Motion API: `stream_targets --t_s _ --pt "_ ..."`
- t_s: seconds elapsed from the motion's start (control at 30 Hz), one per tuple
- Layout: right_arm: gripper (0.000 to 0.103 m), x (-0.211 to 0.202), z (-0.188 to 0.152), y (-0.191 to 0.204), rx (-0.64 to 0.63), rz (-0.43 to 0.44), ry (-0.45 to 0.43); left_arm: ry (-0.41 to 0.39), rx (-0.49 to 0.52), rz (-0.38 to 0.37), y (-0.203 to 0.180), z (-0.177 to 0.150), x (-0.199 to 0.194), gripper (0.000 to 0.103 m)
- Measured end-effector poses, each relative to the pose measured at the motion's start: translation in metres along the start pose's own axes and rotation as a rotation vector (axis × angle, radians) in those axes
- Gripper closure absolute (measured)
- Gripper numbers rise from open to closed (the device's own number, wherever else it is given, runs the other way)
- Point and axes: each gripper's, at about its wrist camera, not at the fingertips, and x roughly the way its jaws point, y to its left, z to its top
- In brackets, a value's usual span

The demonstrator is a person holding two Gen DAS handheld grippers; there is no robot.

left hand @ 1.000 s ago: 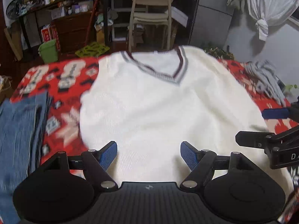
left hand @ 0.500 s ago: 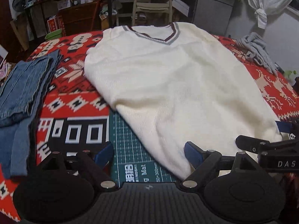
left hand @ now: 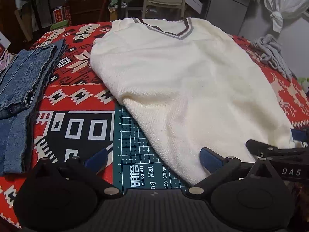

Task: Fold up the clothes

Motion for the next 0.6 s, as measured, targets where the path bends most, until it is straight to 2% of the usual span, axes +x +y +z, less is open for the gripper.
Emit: stream_targets --t_s 0.23,0.37,0.53,0.6 --pt "0.001 0.0029 0.0051 -0.0011 -0.017 0.012 0.034 0.031 0.013 0.004 0.0001 0.0038 0.0030 0.000" --pt "0.001 0.0042 0.0060 -0.0007 -0.029 0.011 0.037 0.019 0.015 0.006 -0.0016 0.0037 0.0035 0.000" --pt "0.001 0.0051 0.0074 -0.0001 -0.022 0.010 0.032 -0.020 -0.054 0.039 0.0003 0.0033 0.0030 0.000" --pt "0.001 0.0045 0.0092 -0.0020 -0.018 0.017 0.040 -0.002 -0.071 0.042 0.0018 0.0054 0.0027 0.001"
